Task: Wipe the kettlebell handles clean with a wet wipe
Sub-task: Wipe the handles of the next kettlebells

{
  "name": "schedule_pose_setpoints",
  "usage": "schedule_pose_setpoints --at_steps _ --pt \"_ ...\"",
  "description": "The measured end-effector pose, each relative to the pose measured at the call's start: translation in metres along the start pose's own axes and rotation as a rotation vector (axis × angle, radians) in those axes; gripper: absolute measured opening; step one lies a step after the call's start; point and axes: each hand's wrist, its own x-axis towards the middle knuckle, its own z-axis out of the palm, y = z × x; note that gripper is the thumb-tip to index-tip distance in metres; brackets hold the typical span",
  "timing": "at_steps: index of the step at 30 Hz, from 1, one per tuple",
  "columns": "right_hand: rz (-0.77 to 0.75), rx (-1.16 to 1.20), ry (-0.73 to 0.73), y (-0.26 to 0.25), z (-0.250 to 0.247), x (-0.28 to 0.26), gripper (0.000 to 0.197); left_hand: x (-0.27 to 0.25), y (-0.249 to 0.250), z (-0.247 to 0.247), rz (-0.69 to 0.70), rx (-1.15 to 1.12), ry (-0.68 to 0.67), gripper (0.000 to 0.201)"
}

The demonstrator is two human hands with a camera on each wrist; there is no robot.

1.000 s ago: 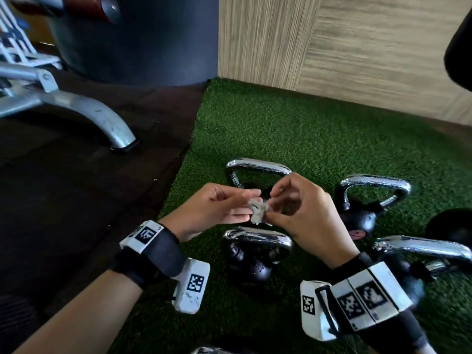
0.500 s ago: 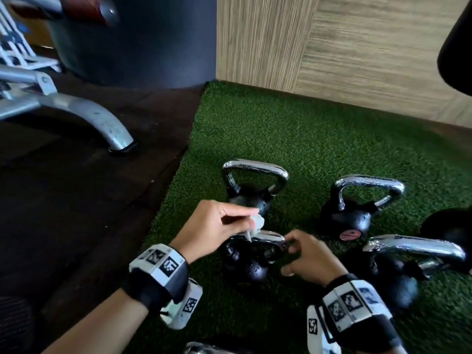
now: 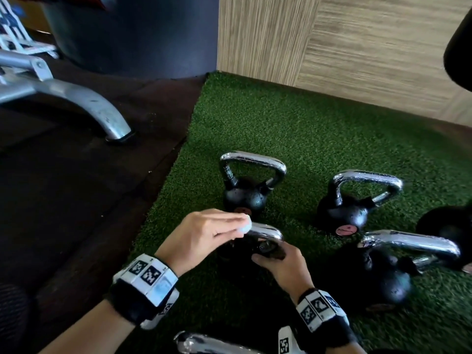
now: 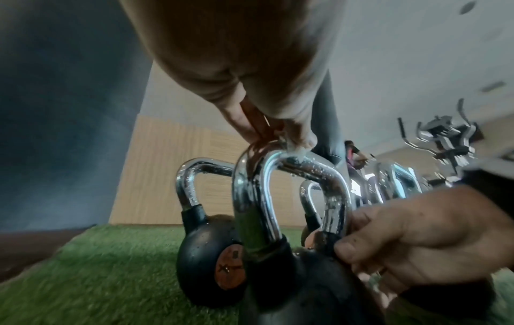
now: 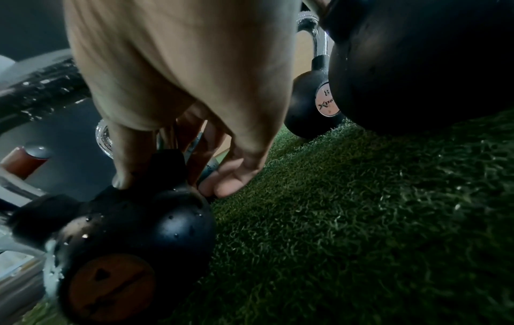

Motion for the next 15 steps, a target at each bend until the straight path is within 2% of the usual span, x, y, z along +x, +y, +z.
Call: schedule_pose_setpoints --at_steps 2,4,8,13,15 --pt "0.002 0.004 0.009 0.001 0.0 0.001 0.056 -0.013 -0.008 -0.008 -0.154 -0.105 0.117 0.033" --pt "0.019 0.02 0.024 0.003 0.001 0.003 0.05 -0.027 -0.011 -0.012 -0.268 -0.203 0.179 0.033" --pt "0.023 0.06 0.027 0.004 0.004 0.0 0.038 -0.043 -0.011 -0.007 -0.271 -0.241 0.189 0.034" --pt "0.016 0.095 0.019 0.005 0.004 0.001 0.038 -0.054 -0.024 -0.001 -0.546 -0.421 0.209 0.029" --pt "0.006 0.092 0.018 0.007 0.004 0.002 0.04 -0.058 -0.027 0.003 -0.577 -0.449 0.224 0.029"
